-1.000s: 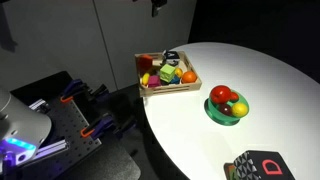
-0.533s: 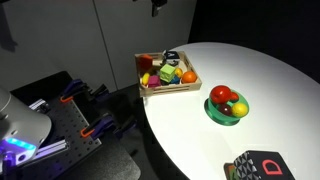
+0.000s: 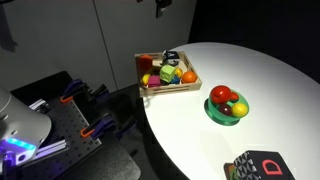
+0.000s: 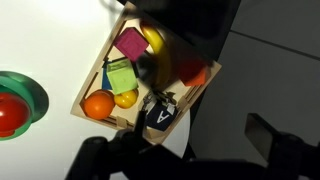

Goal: Move the white and black block from the table to the tray

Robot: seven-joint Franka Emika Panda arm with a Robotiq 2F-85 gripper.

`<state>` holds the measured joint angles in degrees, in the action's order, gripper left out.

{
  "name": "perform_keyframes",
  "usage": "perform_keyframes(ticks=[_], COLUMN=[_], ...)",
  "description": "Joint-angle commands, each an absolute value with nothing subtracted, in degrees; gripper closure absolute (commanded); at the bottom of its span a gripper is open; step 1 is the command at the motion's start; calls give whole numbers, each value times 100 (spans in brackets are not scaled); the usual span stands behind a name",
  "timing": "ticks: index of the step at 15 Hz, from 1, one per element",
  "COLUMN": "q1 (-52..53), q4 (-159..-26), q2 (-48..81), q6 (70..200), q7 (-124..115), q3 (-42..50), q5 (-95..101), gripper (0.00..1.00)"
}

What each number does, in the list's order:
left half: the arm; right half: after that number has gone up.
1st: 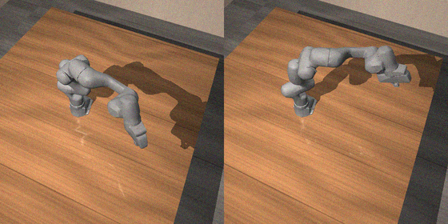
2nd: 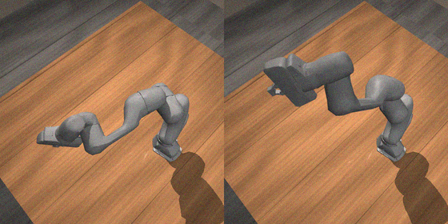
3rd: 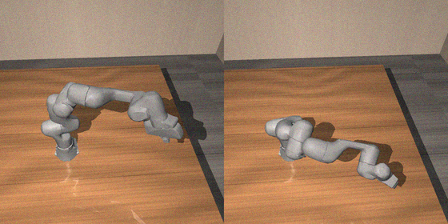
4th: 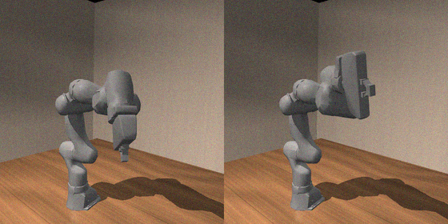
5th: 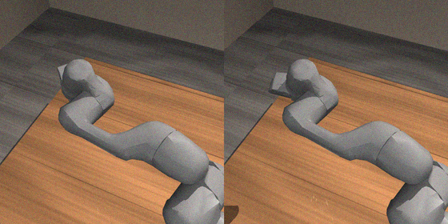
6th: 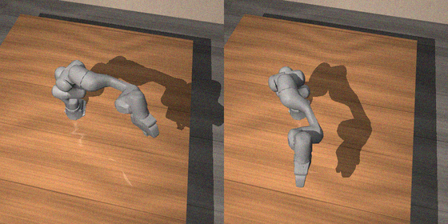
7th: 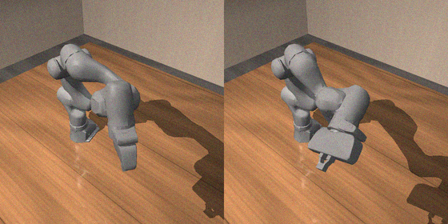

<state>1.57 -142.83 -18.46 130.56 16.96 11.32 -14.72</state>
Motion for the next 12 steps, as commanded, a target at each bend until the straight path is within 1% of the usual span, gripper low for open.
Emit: perform_keyframes(ticks=[1, 7, 12], q1=[-96, -388, -653], q4=[-13811, -13315, -13273], q2=[-1492, -992, -683], q6=[12811, 12307, 12439], q7=[1481, 1484, 1526], q3=[1025, 1022, 1090], q5=[-1209, -609, -263], gripper=[0, 0, 0])
